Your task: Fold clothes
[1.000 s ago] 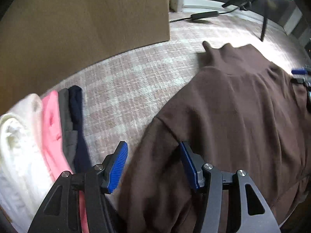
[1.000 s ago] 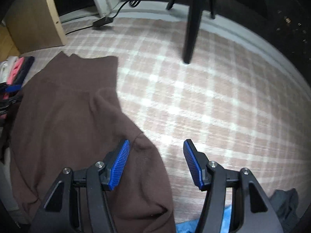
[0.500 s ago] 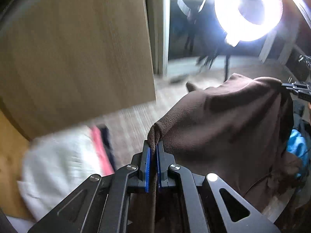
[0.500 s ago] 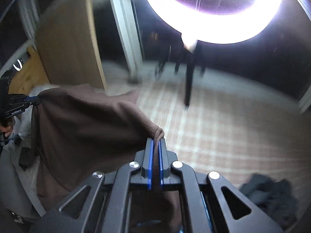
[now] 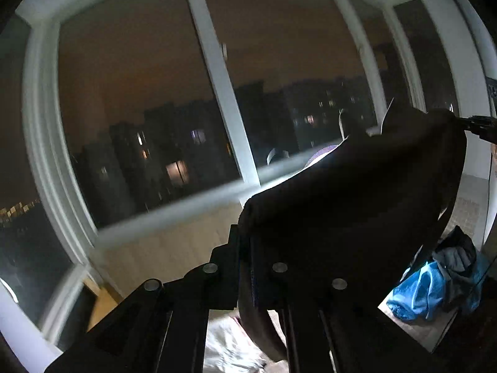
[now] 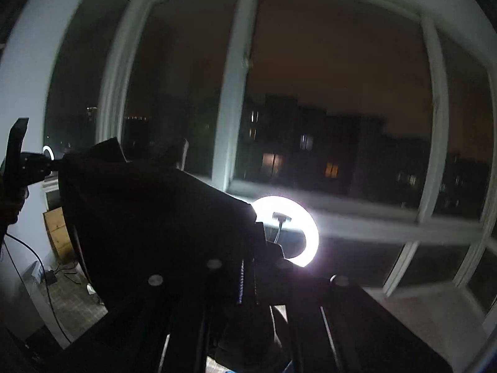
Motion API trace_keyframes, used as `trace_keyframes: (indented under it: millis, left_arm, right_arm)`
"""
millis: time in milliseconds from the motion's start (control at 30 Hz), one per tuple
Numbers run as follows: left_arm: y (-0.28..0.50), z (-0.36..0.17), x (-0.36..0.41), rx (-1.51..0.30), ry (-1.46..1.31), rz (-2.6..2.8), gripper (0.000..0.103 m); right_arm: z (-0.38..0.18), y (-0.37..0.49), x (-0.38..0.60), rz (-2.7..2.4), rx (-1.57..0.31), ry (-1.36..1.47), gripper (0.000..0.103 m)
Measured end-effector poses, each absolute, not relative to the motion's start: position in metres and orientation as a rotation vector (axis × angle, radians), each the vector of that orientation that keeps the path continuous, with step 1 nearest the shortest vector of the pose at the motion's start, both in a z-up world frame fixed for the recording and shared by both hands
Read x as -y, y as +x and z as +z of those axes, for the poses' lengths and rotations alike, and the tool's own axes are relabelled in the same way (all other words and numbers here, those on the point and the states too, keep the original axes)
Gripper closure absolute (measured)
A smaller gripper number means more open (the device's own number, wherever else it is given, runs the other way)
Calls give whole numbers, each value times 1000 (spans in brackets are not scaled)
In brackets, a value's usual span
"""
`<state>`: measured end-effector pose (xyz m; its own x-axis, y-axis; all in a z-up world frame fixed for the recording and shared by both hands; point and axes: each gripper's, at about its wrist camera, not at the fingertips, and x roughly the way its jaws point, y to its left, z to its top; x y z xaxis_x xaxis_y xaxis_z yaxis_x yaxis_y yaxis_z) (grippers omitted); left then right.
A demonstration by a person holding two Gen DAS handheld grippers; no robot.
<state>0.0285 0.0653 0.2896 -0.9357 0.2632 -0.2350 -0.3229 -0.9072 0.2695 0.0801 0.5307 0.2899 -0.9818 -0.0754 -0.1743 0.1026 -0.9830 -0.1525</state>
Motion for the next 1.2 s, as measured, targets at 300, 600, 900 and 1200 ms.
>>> trace_keyframes:
  millis: [300, 600, 900, 1200]
  left_arm:
    - [130, 318, -45, -411, -3, 2856, 98]
    - [51, 271, -41, -349, -403, 2836, 98]
    - [36, 276, -80, -494, -421, 2838, 98]
    - [-201, 115, -139, -523, -916, 2807, 98]
  right_arm:
    - [281, 123, -500, -3020, -304, 262, 98]
    - [239, 90, -502, -2971, -236, 450, 98]
    - [261, 60, -522, -3001, -298, 423, 98]
    - [99, -175, -545, -2986, -362, 890, 98]
